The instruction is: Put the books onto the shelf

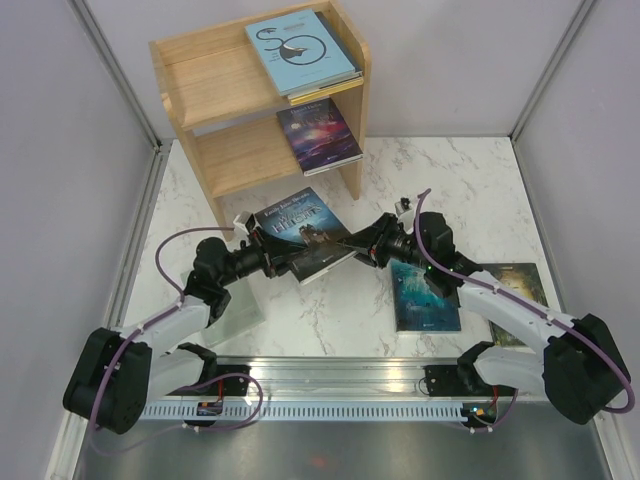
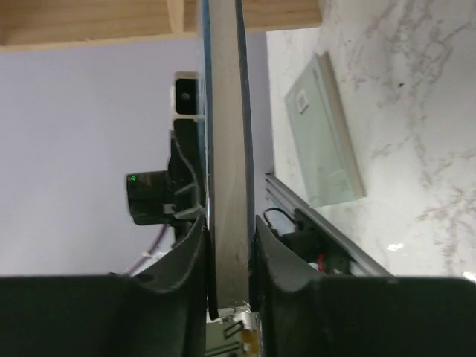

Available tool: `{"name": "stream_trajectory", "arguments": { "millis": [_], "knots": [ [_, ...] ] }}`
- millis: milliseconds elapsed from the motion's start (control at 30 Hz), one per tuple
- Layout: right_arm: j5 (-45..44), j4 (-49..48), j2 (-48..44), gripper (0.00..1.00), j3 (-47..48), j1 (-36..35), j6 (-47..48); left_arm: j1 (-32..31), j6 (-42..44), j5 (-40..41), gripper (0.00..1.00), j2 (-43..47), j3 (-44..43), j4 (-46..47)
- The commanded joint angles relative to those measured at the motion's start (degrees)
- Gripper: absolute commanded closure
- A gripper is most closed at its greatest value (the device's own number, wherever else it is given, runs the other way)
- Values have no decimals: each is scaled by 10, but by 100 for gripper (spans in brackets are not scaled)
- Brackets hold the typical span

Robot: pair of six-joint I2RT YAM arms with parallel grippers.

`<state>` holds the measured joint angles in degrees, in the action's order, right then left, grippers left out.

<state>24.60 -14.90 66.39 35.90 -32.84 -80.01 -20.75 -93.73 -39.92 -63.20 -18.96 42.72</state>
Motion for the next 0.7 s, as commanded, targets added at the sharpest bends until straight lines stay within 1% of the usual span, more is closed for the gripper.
{"name": "stream_trajectory", "arguments": {
  "millis": [0, 33, 67, 100, 167, 233, 267, 333, 367, 400, 433, 467, 500, 533, 600, 667],
  "knots": [
    [3, -67, 14, 78, 37, -6, -18, -1, -31, 12, 98, 32, -6, 118],
    [10, -79, 15, 86, 43, -8, -19, 0, -29, 14, 98, 37, -6, 109],
    [12, -78, 17, 100, 45, -10, -17, -1, -28, 13, 98, 40, -8, 104],
    [13, -77, 15, 100, 48, -10, -16, -1, -19, 10, 98, 43, -11, 95],
    [12, -72, 6, 100, 47, -10, -10, -1, -5, 1, 98, 57, -27, 47],
    [9, -58, -10, 100, 46, -11, 1, 0, 38, -3, 98, 74, -43, -9],
    [9, -45, -20, 100, 44, -11, 4, 0, 78, -2, 98, 92, -64, -87],
    [10, -32, -32, 100, 42, -11, 7, 0, 116, 0, 97, 106, -84, -158],
    [9, -19, -44, 100, 38, -11, 10, 0, 141, 1, 94, 112, -98, -204],
    [6, -15, -50, 100, 37, -11, 12, 0, 150, 0, 92, 120, -103, -224],
    [5, -8, -57, 100, 34, -11, 13, 0, 156, 0, 89, 124, -107, -238],
    [2, 4, -64, 100, 32, -11, 16, 0, 162, -1, 84, 127, -109, -248],
    [-7, 7, -78, 100, 30, -11, 15, -1, 168, -1, 81, 133, -109, -262],
    [-10, 8, -84, 100, 23, -10, 13, 0, 171, -2, 70, 135, -109, -267],
    [-15, 7, -98, 100, 20, -10, 5, 0, 180, -3, 61, 140, -109, -286],
    [-18, 7, -108, 100, 20, -10, 1, -1, 194, -6, 48, 145, -114, -303]
  ]
}}
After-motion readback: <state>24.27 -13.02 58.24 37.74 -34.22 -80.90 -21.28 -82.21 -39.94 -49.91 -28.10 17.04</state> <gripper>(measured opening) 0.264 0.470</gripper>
